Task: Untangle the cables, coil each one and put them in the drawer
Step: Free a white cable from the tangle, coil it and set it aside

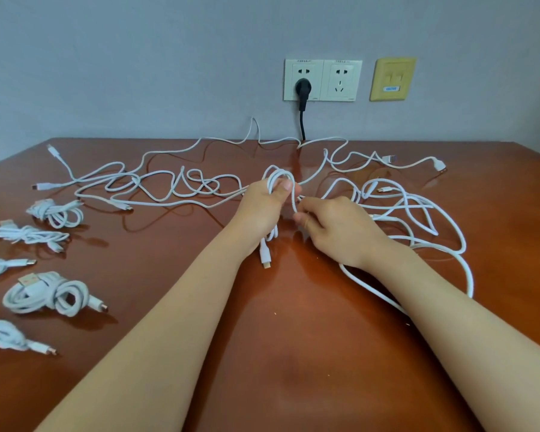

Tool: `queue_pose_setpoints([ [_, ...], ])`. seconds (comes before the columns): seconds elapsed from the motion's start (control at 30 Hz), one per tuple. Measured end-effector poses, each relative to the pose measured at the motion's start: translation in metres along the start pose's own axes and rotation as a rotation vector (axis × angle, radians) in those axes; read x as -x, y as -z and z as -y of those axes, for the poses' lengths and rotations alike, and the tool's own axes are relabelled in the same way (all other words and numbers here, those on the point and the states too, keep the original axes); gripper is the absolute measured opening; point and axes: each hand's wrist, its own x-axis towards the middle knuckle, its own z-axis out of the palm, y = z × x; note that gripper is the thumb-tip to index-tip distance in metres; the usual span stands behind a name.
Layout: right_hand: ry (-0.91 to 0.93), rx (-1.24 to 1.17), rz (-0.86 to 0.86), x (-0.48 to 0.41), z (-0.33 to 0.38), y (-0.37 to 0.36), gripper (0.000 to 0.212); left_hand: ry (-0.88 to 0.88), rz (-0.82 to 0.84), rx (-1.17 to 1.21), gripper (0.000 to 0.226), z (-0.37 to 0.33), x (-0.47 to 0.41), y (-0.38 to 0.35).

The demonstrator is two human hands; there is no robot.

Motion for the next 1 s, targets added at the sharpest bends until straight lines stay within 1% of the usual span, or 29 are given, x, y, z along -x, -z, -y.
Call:
queue_pose_setpoints([
  [0.07, 0.008, -0.003, -0.013, 0.0, 0.001, -0.001, 0.021, 0.024, 0.048, 0.076, 0.029, -0.001, 0.002, -0.002],
  [0.13, 0.008, -0.021, -0.052, -0.001, 0.002, -0.001, 0.021, 0.05, 0.068, 0.243, 0.027, -0.005, 0.003, -0.004],
  [0.23, 0.061, 0.0, -0.143, -0.002, 0.004, 0.0, 0.027, 0.082, -0.011, 0.512, 0.025, -0.011, 0.001, -0.001],
  [0.27, 0.071, 0.007, -0.133, -0.002, 0.004, 0.0, 0.029, 0.092, -0.05, 0.601, 0.026, -0.012, -0.001, 0.0],
  [0.33, 0.06, -0.012, -0.064, -0.002, 0.006, 0.001, 0.027, 0.113, -0.099, 0.745, 0.027, -0.011, -0.005, 0.004],
  [0.4, 0.046, -0.007, -0.007, -0.002, 0.006, 0.001, 0.028, 0.143, -0.109, 0.832, 0.027, -0.01, -0.008, 0.009],
  [0.47, 0.044, 0.035, 0.02, -0.003, 0.003, 0.003, 0.031, 0.182, -0.112, 0.916, 0.028, -0.011, -0.011, 0.017],
  [0.5, 0.035, 0.046, 0.023, -0.003, 0.001, 0.004, 0.029, 0.192, -0.117, 0.937, 0.03, -0.011, -0.011, 0.021],
  [0.6, 0.006, 0.001, -0.052, -0.005, -0.005, 0.007, 0.019, 0.191, -0.159, 0.871, 0.033, -0.011, -0.015, 0.029],
  [0.67, 0.021, -0.034, -0.143, -0.006, -0.004, 0.009, 0.019, 0.179, -0.191, 0.774, 0.03, -0.01, -0.015, 0.028],
  [0.73, 0.073, -0.003, -0.192, -0.006, 0.0, 0.01, 0.02, 0.179, -0.2, 0.642, 0.028, -0.009, -0.014, 0.025],
  [0.87, 0.218, 0.142, -0.216, -0.006, 0.005, 0.006, 0.01, 0.17, -0.204, 0.354, 0.029, -0.004, -0.012, 0.02],
  [0.93, 0.254, 0.134, -0.216, -0.006, 0.008, 0.003, 0.01, 0.156, -0.198, 0.256, 0.028, 0.0, -0.013, 0.019],
  [1.0, 0.265, 0.088, -0.224, -0.007, 0.01, 0.001, 0.01, 0.146, -0.174, 0.217, 0.029, 0.003, -0.014, 0.018],
])
